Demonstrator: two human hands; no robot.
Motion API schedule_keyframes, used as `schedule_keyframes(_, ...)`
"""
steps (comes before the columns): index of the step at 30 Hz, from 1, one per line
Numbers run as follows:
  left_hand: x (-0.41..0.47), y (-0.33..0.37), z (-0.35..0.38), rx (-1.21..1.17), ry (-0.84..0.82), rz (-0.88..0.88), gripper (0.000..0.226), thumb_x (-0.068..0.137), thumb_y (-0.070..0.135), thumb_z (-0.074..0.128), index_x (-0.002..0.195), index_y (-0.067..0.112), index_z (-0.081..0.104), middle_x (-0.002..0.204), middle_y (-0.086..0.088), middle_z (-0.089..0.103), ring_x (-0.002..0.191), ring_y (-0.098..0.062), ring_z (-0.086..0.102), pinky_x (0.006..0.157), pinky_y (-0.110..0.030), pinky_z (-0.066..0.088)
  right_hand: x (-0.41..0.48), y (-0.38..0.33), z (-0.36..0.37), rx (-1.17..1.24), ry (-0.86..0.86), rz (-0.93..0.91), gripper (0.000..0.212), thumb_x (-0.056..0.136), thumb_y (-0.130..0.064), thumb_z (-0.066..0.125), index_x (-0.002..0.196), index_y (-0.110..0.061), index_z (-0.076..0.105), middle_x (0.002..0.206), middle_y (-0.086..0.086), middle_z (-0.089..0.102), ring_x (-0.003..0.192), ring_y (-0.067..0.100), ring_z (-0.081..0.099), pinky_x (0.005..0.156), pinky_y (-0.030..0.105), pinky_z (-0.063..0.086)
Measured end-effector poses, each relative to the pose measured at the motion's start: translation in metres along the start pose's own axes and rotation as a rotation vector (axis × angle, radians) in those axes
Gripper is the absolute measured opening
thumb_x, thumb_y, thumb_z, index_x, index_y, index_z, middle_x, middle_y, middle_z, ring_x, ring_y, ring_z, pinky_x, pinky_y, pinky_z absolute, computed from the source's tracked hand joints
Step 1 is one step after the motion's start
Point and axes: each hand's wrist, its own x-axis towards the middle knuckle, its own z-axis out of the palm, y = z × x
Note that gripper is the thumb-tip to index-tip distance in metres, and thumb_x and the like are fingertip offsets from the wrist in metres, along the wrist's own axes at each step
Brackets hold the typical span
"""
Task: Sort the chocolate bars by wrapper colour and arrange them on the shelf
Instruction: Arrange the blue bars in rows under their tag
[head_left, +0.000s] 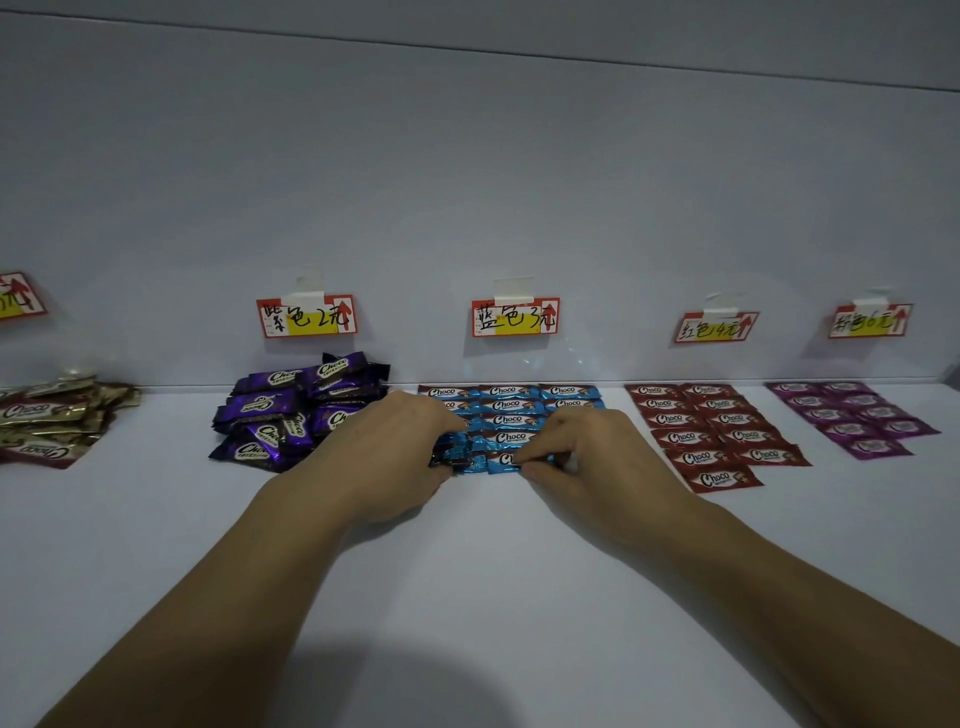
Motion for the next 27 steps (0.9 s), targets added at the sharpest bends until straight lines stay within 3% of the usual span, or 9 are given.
schedule_keyframes(12,-0.002,-0.001,-0.001,-0.029,-0.009,-0.003,0.036,0.094,0.033,0.067,0.130,0.030,0.064,0.127,0.007,0.066,0.108,-0.011,0.061,0.089,-0.026,0.054,-0.001,-0.002,0.002,0.001,0.024,0.040,0.017,0.090,-0.031,0.069,0.103,-0.034,0.079,0.100,-0.017,0.069,0.092,0.001,0.060,0.078,0.025,0.055)
schedule_keyframes(15,-0.001,0.003,-0.005,-0.354,0.116,-0.051,0.036,0.090,0.023,0.072,0.123,0.033,0.064,0.118,0.011,0.069,0.096,-0.003,0.064,0.076,-0.015,0.055,0.000,-0.005,-0.002,0.019,0.080,0.027,0.018,0.089,-0.030,0.072,0.106,-0.032,0.077,0.099,-0.017,0.069,0.090,0.001,0.059,0.077,0.021,0.049)
schedule_keyframes(17,-0.003,0.011,-0.010,-0.735,0.162,-0.092,0.053,0.089,0.012,0.074,0.132,0.037,0.056,0.115,0.010,0.066,0.089,-0.002,0.070,0.068,-0.016,0.057,0.002,-0.008,-0.009,0.121,0.190,-0.007,0.019,0.087,-0.025,0.076,0.107,-0.025,0.077,0.093,-0.016,0.068,0.084,0.002,0.060,0.073,0.014,0.043)
schedule_keyframes(19,-0.007,0.021,-0.016,-0.981,0.103,-0.105,0.072,0.088,0.009,0.074,0.142,0.045,0.043,0.104,0.003,0.068,0.077,-0.009,0.073,0.061,-0.022,0.058,0.002,-0.012,-0.017,0.359,0.256,-0.013,0.017,0.089,-0.019,0.076,0.106,-0.022,0.075,0.088,-0.015,0.069,0.084,0.009,0.065,0.069,0.012,0.046)
schedule_keyframes(21,-0.012,0.029,-0.021,-1.044,0.013,-0.077,0.086,0.088,0.011,0.075,0.146,0.055,0.030,0.092,-0.006,0.073,0.065,-0.016,0.069,0.061,-0.030,0.060,0.002,-0.017,-0.024,0.613,0.229,0.018,0.018,0.092,-0.018,0.072,0.110,-0.019,0.073,0.087,-0.007,0.071,0.087,0.015,0.067,0.070,0.024,0.055)
schedule_keyframes(23,-0.016,0.033,-0.022,-1.061,-0.068,-0.028,0.094,0.090,0.010,0.073,0.148,0.061,0.019,0.084,-0.010,0.073,0.064,-0.019,0.067,0.063,-0.029,0.059,0.002,-0.020,-0.027,0.711,0.199,0.031,0.018,0.092,-0.016,0.071,0.110,-0.016,0.072,0.089,-0.001,0.073,0.088,0.017,0.070,0.075,0.037,0.061)
schedule_keyframes(27,-0.016,0.040,-0.025,-1.070,-0.106,-0.056,0.090,0.093,0.008,0.068,0.154,0.051,0.016,0.089,0.003,0.074,0.079,-0.021,0.073,0.067,-0.023,0.059,0.004,-0.018,-0.033,0.824,0.126,0.063,0.016,0.090,-0.004,0.070,0.104,-0.011,0.073,0.078,0.002,0.074,0.079,0.018,0.073,0.071,0.027,0.058)
